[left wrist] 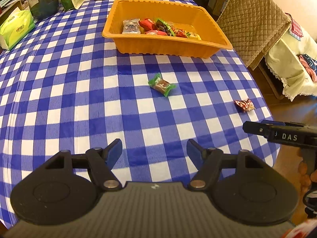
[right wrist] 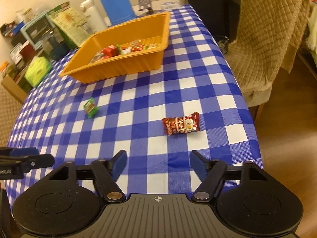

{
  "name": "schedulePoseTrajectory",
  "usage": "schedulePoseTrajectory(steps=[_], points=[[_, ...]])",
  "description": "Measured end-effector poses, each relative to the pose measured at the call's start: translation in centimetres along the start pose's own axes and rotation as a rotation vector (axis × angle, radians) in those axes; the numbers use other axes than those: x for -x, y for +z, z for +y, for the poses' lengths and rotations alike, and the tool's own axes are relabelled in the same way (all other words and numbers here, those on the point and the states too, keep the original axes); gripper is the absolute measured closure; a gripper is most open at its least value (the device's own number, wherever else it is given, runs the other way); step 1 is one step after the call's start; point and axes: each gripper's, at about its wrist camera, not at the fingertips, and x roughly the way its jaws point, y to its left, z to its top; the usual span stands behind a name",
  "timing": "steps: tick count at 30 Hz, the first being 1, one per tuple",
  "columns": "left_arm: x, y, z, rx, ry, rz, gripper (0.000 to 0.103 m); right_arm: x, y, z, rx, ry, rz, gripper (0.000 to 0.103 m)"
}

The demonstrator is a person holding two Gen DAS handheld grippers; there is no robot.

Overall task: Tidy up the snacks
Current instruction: 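Grasp the brown bar packet with the right gripper, then grasp the green-wrapped candy with the left gripper while the right holds the bar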

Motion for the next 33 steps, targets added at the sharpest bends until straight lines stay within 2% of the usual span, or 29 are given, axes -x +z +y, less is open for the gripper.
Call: schedulePoseTrajectory(steps=[8, 16, 21, 27, 33], points=[[-1.1, 1.0, 0.9, -0.002, -0.003, 0.012, 0.034, -1.4, 1.4, -1.3, -0.117, -0.003, -0.021, 0.045], [-2.0, 2.0, 1.3, -0.007, -0.008, 0.022, 0.034, -2.9, 3.0, -1.1, -0.120, -0.037, -0.045, 0.050], [-2.4, 2.4, 1.6, -0.008, -0.011, 0.023, 0.034, -4.0, 3.6, -0.2, -0.052, -0.069, -0.049, 0.054], [-3.0, 3.0, 1.8, -0.006, -0.023, 0.022, 0.034, -4.8, 3.0, 1.3, 0.090, -0.137, -0.051, 0.060], [-3.7, 3.4, 1.5, -0.013, -0.045, 0.012, 0.034, -5.3, 2.5, 1.8, 0.186, -0.187, -0.053, 0.076]])
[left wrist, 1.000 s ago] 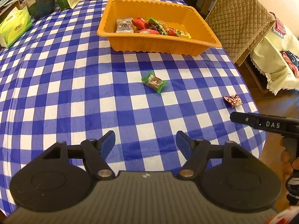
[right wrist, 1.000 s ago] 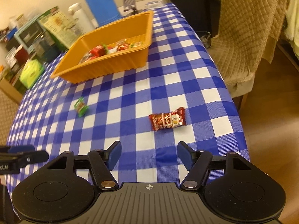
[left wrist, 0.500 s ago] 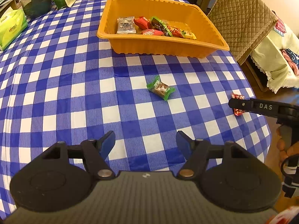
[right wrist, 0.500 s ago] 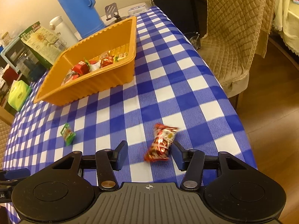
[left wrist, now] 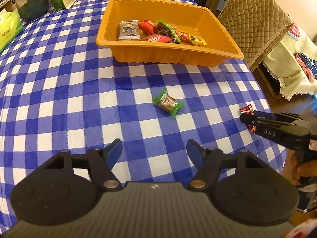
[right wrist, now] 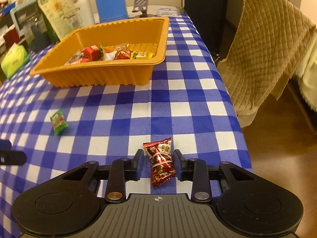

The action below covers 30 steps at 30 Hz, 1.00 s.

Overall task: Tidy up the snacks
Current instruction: 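Grasp the green-wrapped candy with the left gripper while the right holds the bar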

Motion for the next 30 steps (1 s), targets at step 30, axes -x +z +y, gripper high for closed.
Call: schedulePoseTrajectory(steps=[30], points=[[-6.0, 3.8, -2.5, -0.077, -0.068, -0.084, 0.067, 2.2, 0.4, -3.0, -0.170, 0.003, -0.017, 0.082]])
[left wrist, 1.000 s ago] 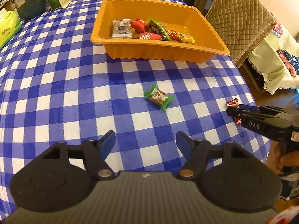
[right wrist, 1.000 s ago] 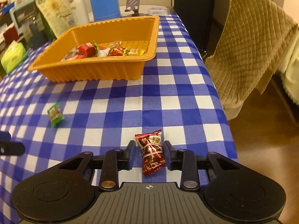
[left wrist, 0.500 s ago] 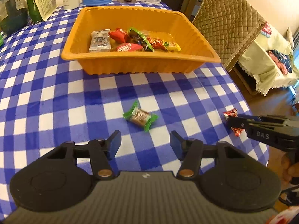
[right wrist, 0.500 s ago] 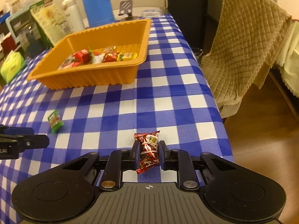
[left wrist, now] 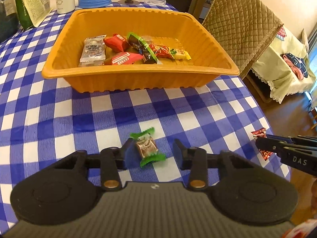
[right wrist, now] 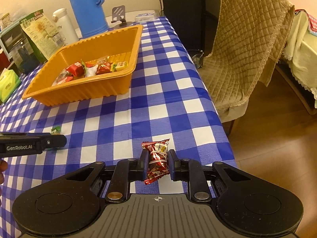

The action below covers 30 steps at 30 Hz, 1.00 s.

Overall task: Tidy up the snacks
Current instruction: 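Grasp the green-wrapped candy with the left gripper while the right holds the bar, then carry both held snacks over the orange tray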

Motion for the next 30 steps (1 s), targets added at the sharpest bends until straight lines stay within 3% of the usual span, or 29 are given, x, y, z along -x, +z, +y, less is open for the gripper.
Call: schedulePoseTrajectory(steps=[9, 30], points=[[-0.2, 0.0, 0.0, -0.045, 0.041, 0.005, 0.084, 0.0, 0.1, 0.2, 0.002, 0.004, 0.001, 0.082], [1.6, -0.3, -0.4, -0.079, 0.062, -0.004, 0.085, 1.1, 0.3, 0.6, 0.028, 0.067, -0.011, 0.082]])
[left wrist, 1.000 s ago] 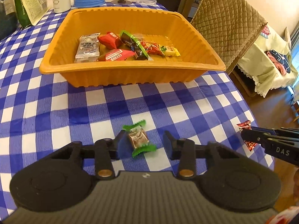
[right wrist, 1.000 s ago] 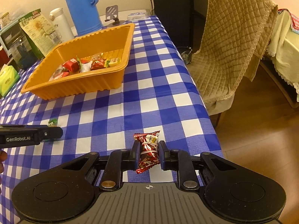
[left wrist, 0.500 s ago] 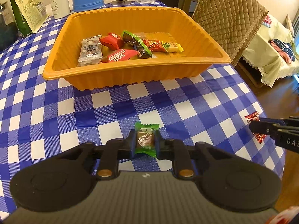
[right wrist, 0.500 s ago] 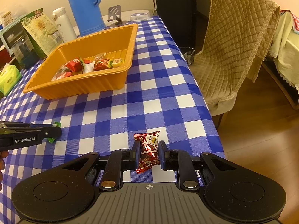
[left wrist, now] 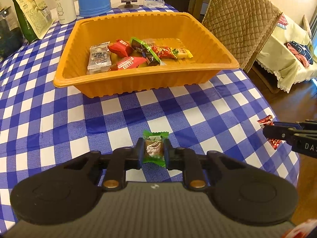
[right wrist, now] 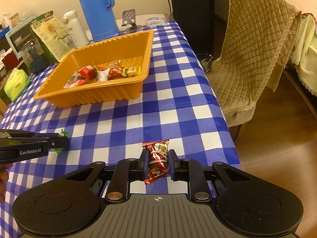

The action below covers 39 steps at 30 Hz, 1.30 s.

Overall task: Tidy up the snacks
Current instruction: 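Carry both held snacks over the orange tray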

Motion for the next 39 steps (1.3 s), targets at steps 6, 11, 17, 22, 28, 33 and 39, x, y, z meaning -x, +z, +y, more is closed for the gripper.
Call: schedulePoseTrajectory(steps=[6, 11, 17, 22, 28, 33, 39], points=[[2.2, 0.3, 0.3, 0.018, -0.033, -0.023, 0.085, 0.5, 0.4, 0.4, -0.009, 0.047, 0.007, 0.082], [4.3, 1.2, 0.7, 0.020, -0.041, -0.057, 0.085, 0.9, 1.5, 1.2, -0.005, 0.104, 0.003, 0.082], [6.0, 3.0, 1.4, 0.020, -0.046, -0.111, 0.085, 0.9, 3.5, 2.8, 0.020, 0.168, -0.013, 0.082], [6.3, 5.0, 1.7, 0.015, -0.052, -0.142, 0.085, 0.3, 5.8, 3.9, 0.032, 0.197, -0.040, 0.082], [5.5, 7.7, 2.2, 0.004, -0.050, -0.171, 0.085, -1.0, 8.9, 4.6, 0.038, 0.199, -0.079, 0.082], [4.3, 9.9, 2.8, -0.014, -0.032, -0.184, 0.085, -2.5, 11.0, 4.7, 0.047, 0.189, -0.091, 0.082], [2.8, 12.3, 3.8, -0.025, -0.019, -0.194, 0.085, -4.7, 13.2, 4.7, 0.057, 0.170, -0.093, 0.082]])
